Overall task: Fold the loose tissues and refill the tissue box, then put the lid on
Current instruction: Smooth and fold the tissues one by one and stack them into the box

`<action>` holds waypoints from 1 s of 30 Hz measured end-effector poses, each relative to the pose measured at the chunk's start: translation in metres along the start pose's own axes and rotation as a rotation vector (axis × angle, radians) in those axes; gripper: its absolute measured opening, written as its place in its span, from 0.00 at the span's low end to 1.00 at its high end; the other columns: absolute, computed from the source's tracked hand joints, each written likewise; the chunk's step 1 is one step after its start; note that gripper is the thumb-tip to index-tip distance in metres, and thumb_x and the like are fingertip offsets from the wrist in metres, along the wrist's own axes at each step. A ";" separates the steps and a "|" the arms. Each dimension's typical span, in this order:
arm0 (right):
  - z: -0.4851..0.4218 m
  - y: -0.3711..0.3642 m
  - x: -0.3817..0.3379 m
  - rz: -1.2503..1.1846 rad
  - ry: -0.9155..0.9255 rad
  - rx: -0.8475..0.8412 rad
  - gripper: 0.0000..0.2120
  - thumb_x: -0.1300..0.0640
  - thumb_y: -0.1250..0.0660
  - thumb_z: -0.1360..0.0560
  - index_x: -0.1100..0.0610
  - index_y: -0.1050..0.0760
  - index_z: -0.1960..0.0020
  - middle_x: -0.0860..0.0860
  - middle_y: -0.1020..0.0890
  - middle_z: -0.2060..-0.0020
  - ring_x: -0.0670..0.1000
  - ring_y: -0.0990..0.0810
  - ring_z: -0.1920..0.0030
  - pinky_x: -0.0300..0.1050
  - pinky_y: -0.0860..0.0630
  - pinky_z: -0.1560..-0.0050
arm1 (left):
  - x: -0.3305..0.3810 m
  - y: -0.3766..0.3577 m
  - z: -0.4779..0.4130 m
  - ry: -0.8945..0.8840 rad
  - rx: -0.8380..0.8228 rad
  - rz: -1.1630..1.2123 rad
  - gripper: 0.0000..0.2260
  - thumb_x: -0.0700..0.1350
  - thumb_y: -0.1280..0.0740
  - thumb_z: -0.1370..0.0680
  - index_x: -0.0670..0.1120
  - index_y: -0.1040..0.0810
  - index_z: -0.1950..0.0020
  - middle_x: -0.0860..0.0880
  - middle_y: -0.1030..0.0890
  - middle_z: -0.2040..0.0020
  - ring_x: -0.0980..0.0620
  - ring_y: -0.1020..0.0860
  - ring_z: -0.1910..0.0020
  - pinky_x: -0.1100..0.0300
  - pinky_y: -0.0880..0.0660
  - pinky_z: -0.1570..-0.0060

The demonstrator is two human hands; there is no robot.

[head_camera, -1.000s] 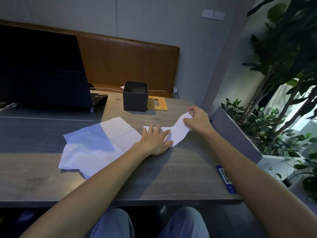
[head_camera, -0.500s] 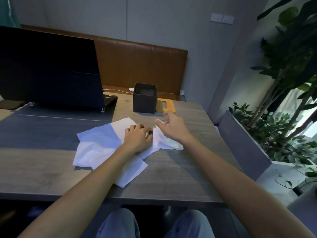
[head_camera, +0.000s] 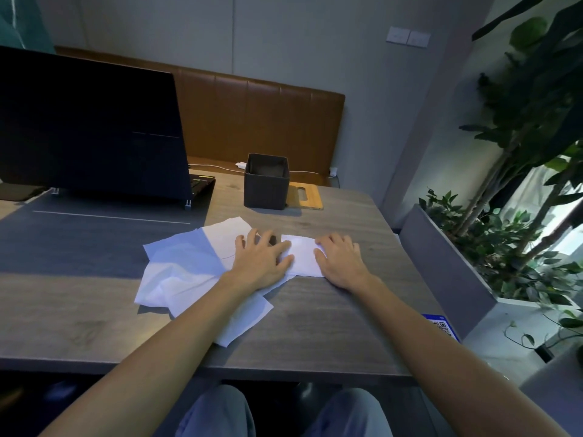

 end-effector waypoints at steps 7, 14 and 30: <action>0.002 0.005 0.028 -0.076 -0.042 0.050 0.18 0.49 0.44 0.17 0.53 0.30 0.31 0.53 0.27 0.32 0.59 0.30 0.34 0.57 0.36 0.33 | 0.006 0.010 -0.004 -0.048 -0.010 -0.014 0.26 0.67 0.45 0.21 0.54 0.28 0.30 0.49 0.38 0.22 0.41 0.46 0.21 0.37 0.50 0.25; -0.007 0.015 0.032 -0.238 -0.255 0.068 0.13 0.50 0.34 0.23 0.61 0.23 0.50 0.57 0.18 0.53 0.60 0.20 0.51 0.44 0.31 0.57 | 0.033 -0.006 -0.004 -0.186 -0.145 -0.053 0.26 0.66 0.51 0.19 0.57 0.38 0.23 0.49 0.37 0.22 0.44 0.43 0.24 0.39 0.47 0.26; -0.013 0.045 0.014 -0.810 0.046 0.006 0.07 0.59 0.35 0.19 0.56 0.18 0.46 0.47 0.14 0.52 0.41 0.17 0.54 0.36 0.21 0.54 | 0.024 0.043 -0.041 0.128 0.002 0.799 0.35 0.61 0.33 0.21 0.51 0.42 0.19 0.48 0.34 0.23 0.46 0.35 0.25 0.47 0.32 0.30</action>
Point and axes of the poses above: each hand's wrist, its own z-axis away from the middle knuckle, its own y-axis out of the back of the hand, x = y × z, the point moved 5 cm from there along -z, towards the middle knuckle
